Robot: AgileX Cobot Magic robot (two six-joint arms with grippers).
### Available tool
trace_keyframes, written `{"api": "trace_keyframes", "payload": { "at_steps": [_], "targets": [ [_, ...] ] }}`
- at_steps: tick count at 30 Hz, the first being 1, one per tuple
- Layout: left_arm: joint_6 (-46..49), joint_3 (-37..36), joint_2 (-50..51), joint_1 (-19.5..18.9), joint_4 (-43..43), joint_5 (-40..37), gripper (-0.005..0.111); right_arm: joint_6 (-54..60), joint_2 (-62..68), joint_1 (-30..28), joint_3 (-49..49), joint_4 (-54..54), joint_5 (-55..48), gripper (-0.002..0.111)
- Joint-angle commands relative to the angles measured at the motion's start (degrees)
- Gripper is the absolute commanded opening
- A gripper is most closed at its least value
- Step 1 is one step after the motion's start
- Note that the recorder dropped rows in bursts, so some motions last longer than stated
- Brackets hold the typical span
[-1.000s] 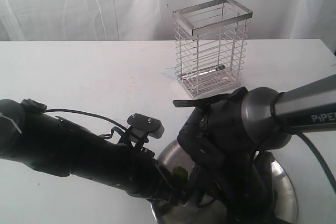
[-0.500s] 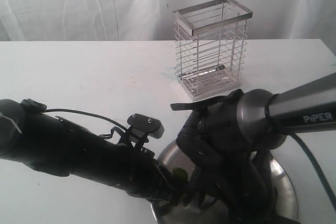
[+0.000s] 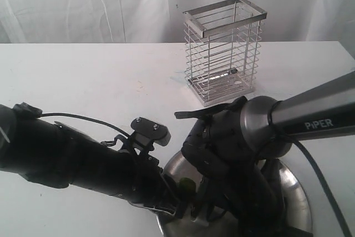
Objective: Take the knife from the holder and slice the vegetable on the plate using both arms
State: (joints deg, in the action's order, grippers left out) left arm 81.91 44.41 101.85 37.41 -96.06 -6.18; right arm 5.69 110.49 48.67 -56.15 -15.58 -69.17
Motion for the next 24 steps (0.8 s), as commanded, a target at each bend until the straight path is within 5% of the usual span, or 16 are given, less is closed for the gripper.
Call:
{"api": "trace_keyframes", "payload": {
  "at_steps": [1,24],
  "targets": [
    [-0.3,-0.5,-0.1,-0.2,-0.2,6.6,0.04,1.8,0.1,0.4,3.0,0.4,-0.8,0.0],
    [-2.4,-0.5,-0.1,-0.2,-2.4,-2.9,0.04,3.0,2.1,0.6,-4.4,-2.9,-0.8,0.0]
  ]
}}
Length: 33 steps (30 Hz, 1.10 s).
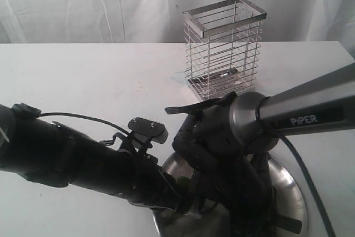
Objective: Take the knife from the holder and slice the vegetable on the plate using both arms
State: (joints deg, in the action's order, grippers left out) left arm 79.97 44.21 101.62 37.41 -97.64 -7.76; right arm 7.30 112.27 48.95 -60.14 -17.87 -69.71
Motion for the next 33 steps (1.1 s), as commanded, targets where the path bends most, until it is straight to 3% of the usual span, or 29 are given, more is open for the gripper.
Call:
{"api": "trace_keyframes", "payload": {
  "at_steps": [1,11,17,33],
  "targets": [
    [-0.5,-0.4,0.1,-0.2,-0.7,-1.1,0.04,1.4,0.3,0.4,-0.4,-0.6,-0.2,0.0],
    [-0.5,-0.9,-7.6,-0.2,5.6,2.3,0.04,1.7,0.3,0.4,-0.4,-1.2,-0.2,0.0],
    [-0.5,-4.5,-11.9,-0.9,6.5,12.3,0.04,1.9,0.3,0.4,-0.4,-1.3,-0.2,0.0],
    [-0.5,-0.7,-2.4,-2.0,7.8,7.8,0.041,1.9,0.3,0.4,-0.4,-1.1,-0.2,0.0]
  ]
}}
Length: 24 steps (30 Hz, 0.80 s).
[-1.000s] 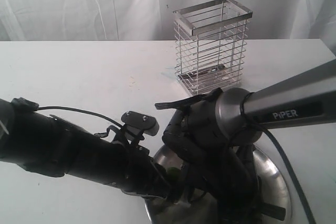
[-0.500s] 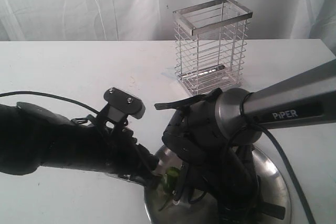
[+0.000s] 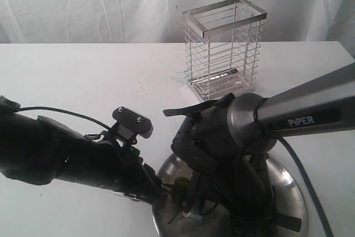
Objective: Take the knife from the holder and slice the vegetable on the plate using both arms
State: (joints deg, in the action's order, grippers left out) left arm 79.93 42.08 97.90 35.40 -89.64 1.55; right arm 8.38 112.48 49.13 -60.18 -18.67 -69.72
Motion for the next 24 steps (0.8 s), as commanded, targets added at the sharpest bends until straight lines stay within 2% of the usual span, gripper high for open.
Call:
{"api": "trace_keyframes", "payload": {
  "at_steps": [1,17,24],
  "targets": [
    [-0.5,1.8,1.5,0.0,-0.2,-1.6,0.041,0.8,0.1,0.2,-0.3,-0.3,-0.2,0.0],
    [-0.5,4.8,1.7,0.0,-0.3,-3.6,0.041,0.9,0.1,0.2,-0.3,-0.4,-0.2,0.0],
    [-0.5,4.8,5.0,0.0,-0.3,-3.9,0.041,0.9,0.1,0.2,-0.3,-0.4,-0.2,0.0]
  ]
}}
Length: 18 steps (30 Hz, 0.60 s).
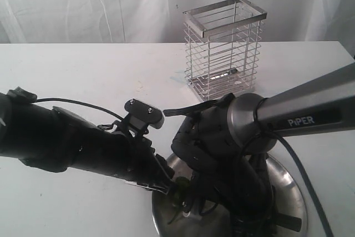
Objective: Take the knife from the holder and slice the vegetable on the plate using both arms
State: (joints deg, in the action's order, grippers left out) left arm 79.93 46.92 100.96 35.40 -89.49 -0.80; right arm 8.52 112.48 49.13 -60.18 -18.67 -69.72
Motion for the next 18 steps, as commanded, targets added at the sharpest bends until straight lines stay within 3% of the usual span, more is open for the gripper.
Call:
{"api": "trace_keyframes", "payload": {
  "at_steps": [1,18],
  "targets": [
    [-0.5,0.0,2.4,0.0,-0.4,-1.5,0.041,0.8,0.1,0.2,-0.3,-0.4,-0.2,0.0],
    [-0.6,2.5,5.2,0.1,-0.4,-4.8,0.04,0.8,-2.0,0.2,-0.3,-2.1,-0.2,0.0]
  ]
}}
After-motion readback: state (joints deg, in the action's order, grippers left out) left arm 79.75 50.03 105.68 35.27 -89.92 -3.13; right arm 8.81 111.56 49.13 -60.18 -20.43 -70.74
